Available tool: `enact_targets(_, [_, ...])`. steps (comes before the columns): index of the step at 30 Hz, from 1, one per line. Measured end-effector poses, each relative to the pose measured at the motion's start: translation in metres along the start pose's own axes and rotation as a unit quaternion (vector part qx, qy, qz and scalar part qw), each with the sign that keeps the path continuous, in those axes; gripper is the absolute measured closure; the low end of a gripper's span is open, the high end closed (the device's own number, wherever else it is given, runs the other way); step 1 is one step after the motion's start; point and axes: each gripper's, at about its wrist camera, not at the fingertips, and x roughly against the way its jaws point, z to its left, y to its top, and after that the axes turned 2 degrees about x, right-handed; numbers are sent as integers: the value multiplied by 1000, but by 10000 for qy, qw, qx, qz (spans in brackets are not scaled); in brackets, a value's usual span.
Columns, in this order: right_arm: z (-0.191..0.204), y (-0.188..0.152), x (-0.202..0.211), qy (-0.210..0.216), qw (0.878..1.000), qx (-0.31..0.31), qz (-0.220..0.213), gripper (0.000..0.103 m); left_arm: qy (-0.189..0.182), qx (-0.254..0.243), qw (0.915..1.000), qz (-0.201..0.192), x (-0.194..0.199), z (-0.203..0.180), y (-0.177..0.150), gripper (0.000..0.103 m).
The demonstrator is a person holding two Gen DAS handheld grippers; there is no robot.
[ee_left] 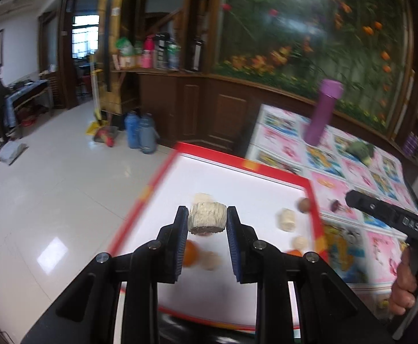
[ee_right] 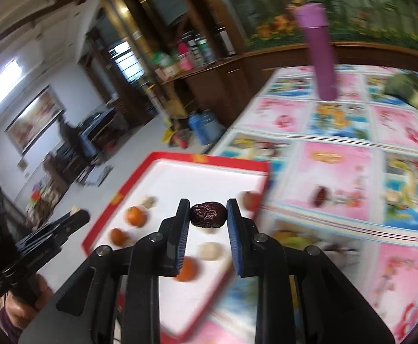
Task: Organize fruits
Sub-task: 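Carry the date and beige piece over the white tray and open both tools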
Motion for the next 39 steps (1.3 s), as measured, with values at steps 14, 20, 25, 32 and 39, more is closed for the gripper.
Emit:
enact_targets(14, [85,-49,-67,336,9898,877,1073,75,-50,250,9994,217,-16,40,-15,77])
enact_targets(20, [69,-69,-66,96,9869,745,1431,75,-386,-172,9981,438,-29,11,-19,77])
enact_targets(25, [57,-76,-67,-30,9865,680,1487,75,-394,-881,9935,610,-51,-22,-4,77])
enact_targets(32, [59,-82,-64,-142,9859,919,1393,75,-465,-1158,9846,1225,-88,-45,3,77])
enact_targets(39, [71,-92,-57,-290,9789,1488,1367,74,-89,-1599,9751,1537,-112,-59,-5,77])
